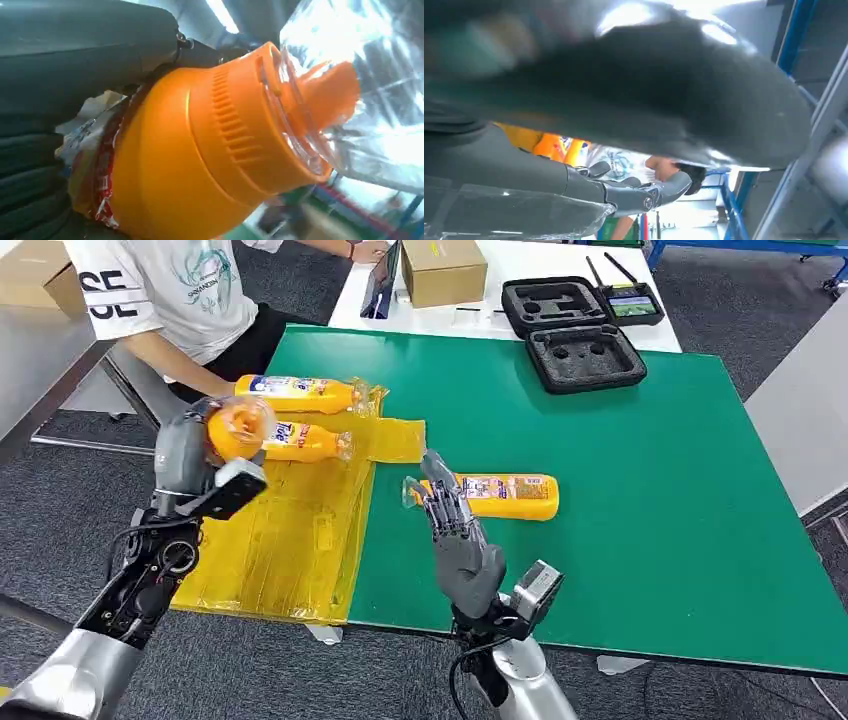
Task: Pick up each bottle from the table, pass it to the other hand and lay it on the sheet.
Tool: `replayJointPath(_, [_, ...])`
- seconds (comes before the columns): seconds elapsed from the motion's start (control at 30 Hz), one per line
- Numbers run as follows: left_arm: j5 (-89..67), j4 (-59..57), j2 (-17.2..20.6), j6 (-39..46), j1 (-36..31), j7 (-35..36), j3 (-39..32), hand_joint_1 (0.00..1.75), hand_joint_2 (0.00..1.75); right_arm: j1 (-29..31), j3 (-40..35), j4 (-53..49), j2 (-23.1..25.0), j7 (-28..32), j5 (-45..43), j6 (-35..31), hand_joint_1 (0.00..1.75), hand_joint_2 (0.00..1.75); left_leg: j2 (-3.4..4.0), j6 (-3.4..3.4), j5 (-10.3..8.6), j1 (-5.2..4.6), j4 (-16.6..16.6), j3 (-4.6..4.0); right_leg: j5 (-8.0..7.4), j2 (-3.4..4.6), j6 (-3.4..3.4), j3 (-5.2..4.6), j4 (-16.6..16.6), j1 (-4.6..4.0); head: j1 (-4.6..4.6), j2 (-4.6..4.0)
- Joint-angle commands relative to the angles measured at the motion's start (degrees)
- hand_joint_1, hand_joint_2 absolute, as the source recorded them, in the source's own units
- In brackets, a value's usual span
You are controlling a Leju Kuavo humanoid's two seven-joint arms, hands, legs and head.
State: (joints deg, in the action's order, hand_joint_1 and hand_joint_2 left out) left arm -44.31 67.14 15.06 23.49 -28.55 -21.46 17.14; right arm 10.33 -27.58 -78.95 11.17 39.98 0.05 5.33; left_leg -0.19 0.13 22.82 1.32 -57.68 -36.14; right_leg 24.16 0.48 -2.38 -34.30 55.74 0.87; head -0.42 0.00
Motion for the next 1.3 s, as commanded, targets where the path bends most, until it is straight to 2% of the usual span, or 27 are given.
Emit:
replayJointPath(0.03, [-6.7,-11.9,5.3,-8.7,-9.8,2.6,11.7,1.75,1.75,2.5,2.5,3.1,-0.3,0.0,-1.9,1.0,0.0,0.0,-0.11,0.04,0.04,0.02,0.0,0.13,0.08,-0.15,0.08,0.17,0.0,-0.04,-0.02,0.0])
replayJointPath(0.1, [-6.7,-11.9,5.3,-8.7,-9.8,2.6,11.7,1.75,1.75,2.5,2.5,3.1,-0.3,0.0,-1.9,1.0,0.0,0.0,-0.05,0.06,0.09,0.02,0.0,0.22,0.1,-0.09,0.1,0.24,0.0,-0.05,-0.02,0.0])
replayJointPath(0.13, [-6.8,-12.1,6.4,-13.8,-11.2,2.7,14.2,1.75,1.75,2.3,3.4,3.2,-0.2,0.0,-2.2,0.4,0.0,0.0,-0.04,0.05,0.06,-0.02,0.0,0.18,0.08,-0.09,0.08,0.18,0.0,-0.01,-0.02,0.0])
replayJointPath(0.23, [-7.0,-12.5,7.6,-20.4,-14.1,3.2,18.9,1.75,1.75,1.7,5.1,2.6,-0.1,0.0,-3.3,1.2,0.0,0.0,-0.16,0.06,0.07,0.02,0.0,0.16,0.13,-0.21,0.09,0.21,0.0,-0.05,-0.02,0.0])
replayJointPath(0.3, [-7.2,-12.9,7.4,-21.5,-14.5,3.3,19.7,1.75,1.75,1.6,5.3,2.7,-0.1,0.0,-3.6,1.5,0.0,0.0,-0.21,0.07,0.09,0.03,-0.1,0.2,0.17,-0.28,0.1,0.29,0.0,-0.07,-0.02,0.0])
replayJointPath(0.5, [-9.0,-20.6,2.0,-26.9,-18.0,3.6,27.4,1.75,1.75,0.4,6.8,1.8,-0.3,0.0,-2.2,1.6,0.0,0.0,-0.32,0.09,0.04,-0.02,0.0,0.24,0.14,-0.37,0.06,0.37,-0.1,-0.01,0.0,0.0])
replayJointPath(0.57, [-8.1,-23.3,0.7,-31.0,-20.2,3.2,28.9,1.75,1.75,0.8,7.3,2.5,-0.3,0.0,-2.8,2.2,0.0,0.0,-0.34,0.09,0.05,-0.02,0.0,0.26,0.16,-0.39,0.08,0.38,0.0,-0.01,-0.02,0.0])
replayJointPath(0.73, [-8.0,-24.9,0.1,-31.6,-20.6,2.8,30.0,1.75,1.75,1.3,7.3,3.1,-0.3,0.0,-2.5,2.1,0.0,0.0,-0.16,0.06,0.02,0.0,0.0,0.13,0.06,-0.19,0.05,0.21,0.0,-0.02,0.0,0.0])
replayJointPath(0.83, [-6.0,-25.8,-1.4,-31.9,-18.4,0.9,30.3,1.75,1.75,1.8,7.3,4.4,-0.5,0.0,-3.0,2.8,0.0,0.0,-0.1,0.09,0.11,-0.02,0.0,0.35,0.13,-0.18,0.09,0.39,0.0,-0.02,-0.02,0.0])
replayJointPath(0.93, [-8.7,-25.4,-2.7,-28.3,-15.2,2.4,32.9,1.75,1.75,2.2,6.7,5.2,-0.8,0.0,-2.6,3.2,0.0,0.0,-0.12,0.07,0.03,-0.05,0.1,0.26,0.06,-0.13,0.03,0.29,-0.1,0.03,-0.02,0.0])
replayJointPath(1.0, [-10.3,-25.7,-2.9,-26.9,-13.5,3.4,34.3,1.75,1.75,2.4,6.4,5.8,-0.7,0.0,-2.5,3.5,0.0,0.0,-0.09,0.13,0.15,-0.07,0.1,0.55,0.16,-0.14,0.07,0.59,-0.1,0.02,0.0,0.0])
replayJointPath(1.03, [-10.0,-25.9,-2.9,-26.7,-12.9,3.5,34.2,1.75,1.75,2.5,6.2,6.2,-0.6,0.0,-2.4,3.8,0.0,0.0,-0.02,0.07,0.04,-0.08,0.1,0.29,0.04,-0.03,0.01,0.3,-0.1,0.05,-0.04,0.0])
replayJointPath(1.07, [-10.2,-26.1,-2.9,-26.5,-12.4,3.5,34.4,1.75,1.75,2.7,6.1,6.5,-0.6,0.0,-2.4,4.1,0.0,0.0,0.01,0.1,0.11,-0.08,0.1,0.45,0.09,-0.02,0.04,0.46,-0.1,0.05,0.0,0.0])
replayJointPath(1.13, [-10.7,-27.1,-3.0,-26.3,-12.2,3.9,34.8,1.75,1.75,3.3,6.1,7.2,-0.5,0.0,-2.6,4.4,0.0,0.0,0.04,0.05,0.05,-0.06,0.1,0.23,0.02,0.04,0.03,0.24,-0.1,0.04,0.0,0.0])
replayJointPath(1.17, [-11.1,-27.8,-3.3,-26.4,-12.3,4.2,35.1,1.75,1.75,3.8,6.1,8.1,-0.4,0.0,-2.7,4.4,0.0,0.0,0.1,0.11,0.19,-0.08,0.1,0.6,0.14,0.04,0.11,0.6,-0.1,0.03,-0.02,0.0])
replayJointPath(1.2, [-11.4,-28.6,-3.6,-26.2,-12.4,4.3,35.2,1.75,1.75,4.4,6.2,8.7,-0.3,0.0,-2.7,4.4,0.0,0.0,0.04,0.05,0.06,-0.06,0.1,0.28,0.03,0.03,0.05,0.29,-0.1,0.04,-0.02,0.0])
replayJointPath(1.3, [-11.5,-29.9,-4.0,-26.0,-12.0,4.3,35.3,1.75,1.75,5.1,6.2,9.7,-0.1,0.0,-3.0,5.0,0.0,0.0,0.03,0.05,0.05,-0.04,0.1,0.21,0.02,0.02,0.05,0.22,-0.1,0.02,-0.02,0.0])
